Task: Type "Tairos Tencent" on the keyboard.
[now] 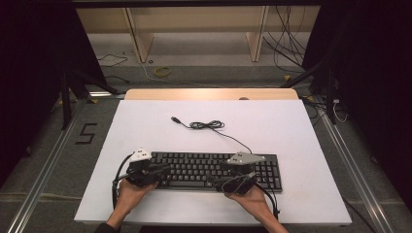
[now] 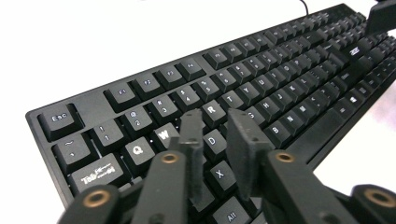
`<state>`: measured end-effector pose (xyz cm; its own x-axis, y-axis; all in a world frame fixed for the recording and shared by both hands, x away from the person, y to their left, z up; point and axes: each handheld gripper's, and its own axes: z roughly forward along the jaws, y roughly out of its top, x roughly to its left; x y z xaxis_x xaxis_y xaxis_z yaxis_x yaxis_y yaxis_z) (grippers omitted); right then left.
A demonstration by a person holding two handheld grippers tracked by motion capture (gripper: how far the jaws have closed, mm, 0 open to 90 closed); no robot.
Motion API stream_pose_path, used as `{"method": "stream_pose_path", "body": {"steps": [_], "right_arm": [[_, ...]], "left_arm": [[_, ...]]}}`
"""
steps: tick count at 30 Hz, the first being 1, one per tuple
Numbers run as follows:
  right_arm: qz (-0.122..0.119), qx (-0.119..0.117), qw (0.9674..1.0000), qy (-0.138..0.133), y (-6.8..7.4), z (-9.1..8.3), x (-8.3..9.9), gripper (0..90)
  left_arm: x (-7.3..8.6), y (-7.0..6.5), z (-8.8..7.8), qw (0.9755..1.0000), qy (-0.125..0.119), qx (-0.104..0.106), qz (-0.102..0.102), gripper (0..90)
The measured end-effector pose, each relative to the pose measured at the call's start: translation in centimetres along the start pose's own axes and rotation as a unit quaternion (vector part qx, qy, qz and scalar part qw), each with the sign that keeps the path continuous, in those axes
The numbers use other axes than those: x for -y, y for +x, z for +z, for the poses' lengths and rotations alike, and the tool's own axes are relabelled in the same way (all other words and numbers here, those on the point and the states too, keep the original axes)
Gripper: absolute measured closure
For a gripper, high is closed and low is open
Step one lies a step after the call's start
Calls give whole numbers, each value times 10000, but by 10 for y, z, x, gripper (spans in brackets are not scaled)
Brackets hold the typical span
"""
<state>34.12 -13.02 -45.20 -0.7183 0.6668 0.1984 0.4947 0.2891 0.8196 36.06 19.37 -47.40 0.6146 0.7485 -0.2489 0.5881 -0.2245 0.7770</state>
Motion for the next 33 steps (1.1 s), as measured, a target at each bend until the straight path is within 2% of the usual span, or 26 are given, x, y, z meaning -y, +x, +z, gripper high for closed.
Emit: {"method": "stream_pose_path", "body": {"steps": [3, 6, 11, 15, 19, 26, 33], "right_arm": [[-15, -17, 10000, 0, 0, 0, 0, 306], [-16, -23, 10000, -2, 1, 1, 0, 307], [-18, -40, 10000, -21, 1, 0, 0, 310], [-35, -62, 10000, -2, 3, 1, 0, 314], [-43, -106, 9999, 0, 4, 3, 0, 328], [-78, -203, 9998, 36, 8, 5, 1, 369], [-132, -275, 9995, 100, 12, 8, 2, 417]], "left_arm": [[-1, 0, -1, 9999, -24, 49, -133, 622], [0, 0, -2, 9996, -73, 137, -217, 553], [0, -2, -5, 9995, -157, 194, -201, 437], [1, -3, -7, 9992, -249, 252, -195, 377], [1, -5, -11, 9989, -349, 295, -138, 338], [2, -7, -16, 9982, -452, 344, -190, 307], [4, -7, -18, 9982, -458, 326, -212, 277]]}}
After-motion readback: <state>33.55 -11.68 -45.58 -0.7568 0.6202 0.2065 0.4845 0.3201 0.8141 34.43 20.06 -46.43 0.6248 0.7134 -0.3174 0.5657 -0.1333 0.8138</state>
